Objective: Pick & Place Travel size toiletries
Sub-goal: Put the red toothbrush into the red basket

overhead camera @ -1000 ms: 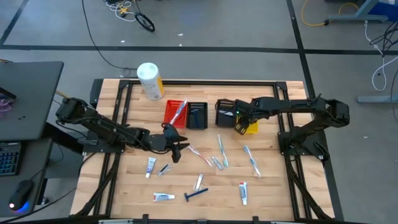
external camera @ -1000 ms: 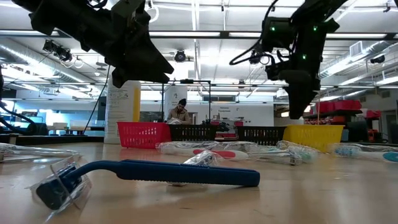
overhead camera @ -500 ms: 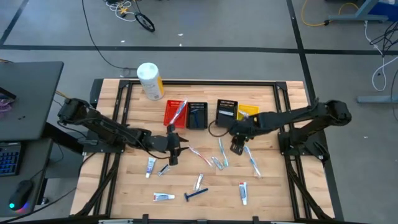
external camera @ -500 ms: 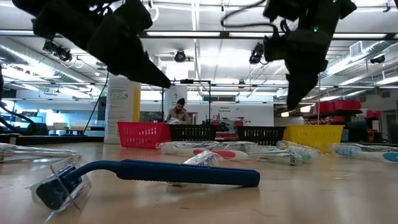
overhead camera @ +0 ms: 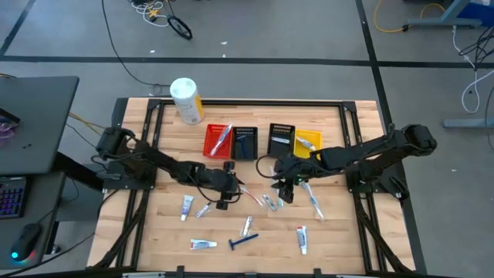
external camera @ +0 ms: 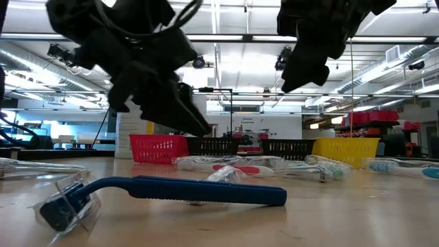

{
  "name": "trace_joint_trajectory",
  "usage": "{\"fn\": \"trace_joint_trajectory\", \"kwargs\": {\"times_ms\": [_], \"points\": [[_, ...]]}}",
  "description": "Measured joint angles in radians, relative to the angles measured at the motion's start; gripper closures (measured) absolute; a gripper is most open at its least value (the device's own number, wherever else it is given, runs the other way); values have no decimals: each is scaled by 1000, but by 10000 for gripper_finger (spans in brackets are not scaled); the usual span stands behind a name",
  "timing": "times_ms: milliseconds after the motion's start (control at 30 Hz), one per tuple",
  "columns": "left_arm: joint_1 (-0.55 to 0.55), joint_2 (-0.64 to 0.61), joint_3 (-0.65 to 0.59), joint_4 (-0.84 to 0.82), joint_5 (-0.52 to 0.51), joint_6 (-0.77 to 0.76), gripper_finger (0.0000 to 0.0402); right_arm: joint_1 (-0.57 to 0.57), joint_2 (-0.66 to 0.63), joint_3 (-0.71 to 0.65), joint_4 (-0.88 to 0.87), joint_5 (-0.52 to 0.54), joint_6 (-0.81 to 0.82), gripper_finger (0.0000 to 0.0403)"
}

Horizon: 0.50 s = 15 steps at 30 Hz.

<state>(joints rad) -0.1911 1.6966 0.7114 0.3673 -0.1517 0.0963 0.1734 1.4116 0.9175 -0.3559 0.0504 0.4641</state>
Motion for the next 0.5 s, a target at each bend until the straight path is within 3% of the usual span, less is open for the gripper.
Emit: {"fn": "trace_joint_trajectory", "kwargs": {"times_ms": [233,500], "points": [[69,93,68,-93,30,13,196,0,0,-24,26,10,29,242],[75,135,80,-144,60,29,225,0,2,-57,28,12,37,242]]}}
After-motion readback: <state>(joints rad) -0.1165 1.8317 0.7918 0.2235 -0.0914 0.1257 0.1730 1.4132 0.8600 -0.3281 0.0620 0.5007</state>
